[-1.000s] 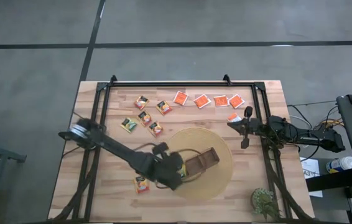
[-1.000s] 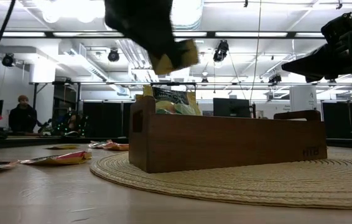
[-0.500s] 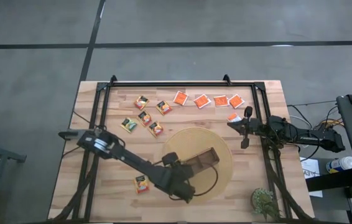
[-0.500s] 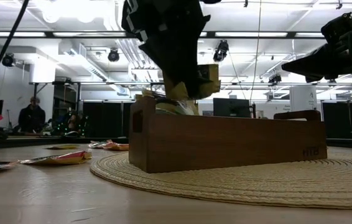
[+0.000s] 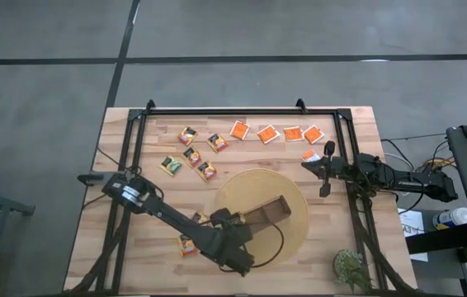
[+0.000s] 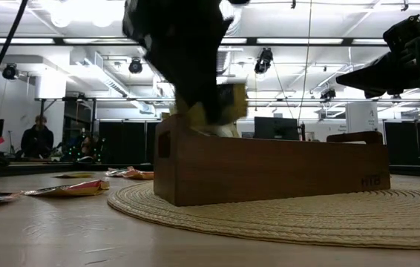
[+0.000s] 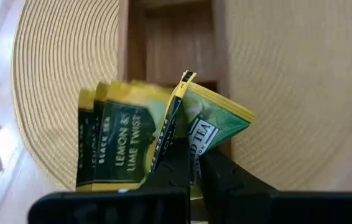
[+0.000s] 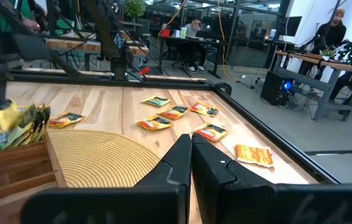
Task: Pick & Place Tea
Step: Put the green tea bag into the left section of the wooden organizer
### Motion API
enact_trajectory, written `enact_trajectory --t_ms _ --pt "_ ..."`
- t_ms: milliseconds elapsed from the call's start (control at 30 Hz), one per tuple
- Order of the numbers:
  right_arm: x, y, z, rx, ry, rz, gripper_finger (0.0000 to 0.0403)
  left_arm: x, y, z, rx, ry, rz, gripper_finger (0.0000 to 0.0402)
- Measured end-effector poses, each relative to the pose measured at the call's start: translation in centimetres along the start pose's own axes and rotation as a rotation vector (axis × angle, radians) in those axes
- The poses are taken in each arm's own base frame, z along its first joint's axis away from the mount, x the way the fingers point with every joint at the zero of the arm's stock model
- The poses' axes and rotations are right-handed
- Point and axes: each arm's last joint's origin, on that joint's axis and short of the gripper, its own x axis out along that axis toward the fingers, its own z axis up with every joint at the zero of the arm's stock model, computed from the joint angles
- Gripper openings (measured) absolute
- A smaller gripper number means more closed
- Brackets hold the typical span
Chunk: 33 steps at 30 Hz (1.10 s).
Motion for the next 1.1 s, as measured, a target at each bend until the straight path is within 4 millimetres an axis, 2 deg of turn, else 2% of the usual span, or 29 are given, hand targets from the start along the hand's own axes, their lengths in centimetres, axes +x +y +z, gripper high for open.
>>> enact_trajectory --t_ms 133,333,500,633,933,1100 --pt "0.0 0.0 0.0 0.000 0.000 0.000 0.0009 2.0 0.8 -0.7 -0.033 0.054 0.027 0.0011" --pt "0.0 0.0 0.0 0.000 0.000 0.000 0.0009 4.8 1.3 -1.4 -0.074 0.089 -0.039 0.0020" --pt "0.0 0.0 0.0 0.000 0.000 0.000 0.0008 5.7 1.4 -1.6 -0.082 0.091 -0.062 0.0021" --pt "0.0 0.0 0.0 0.000 0.000 0.000 0.0009 5.1 1.4 -1.3 -0.069 0.090 -0.056 0.0017" --pt "0.0 0.0 0.0 0.000 0.000 0.000 0.0009 1.4 1.0 0.5 -0.007 0.030 0.014 0.0017" --pt "0.0 0.0 0.0 0.000 0.000 0.000 0.0008 1.0 1.1 0.7 0.015 0.028 0.027 0.0024"
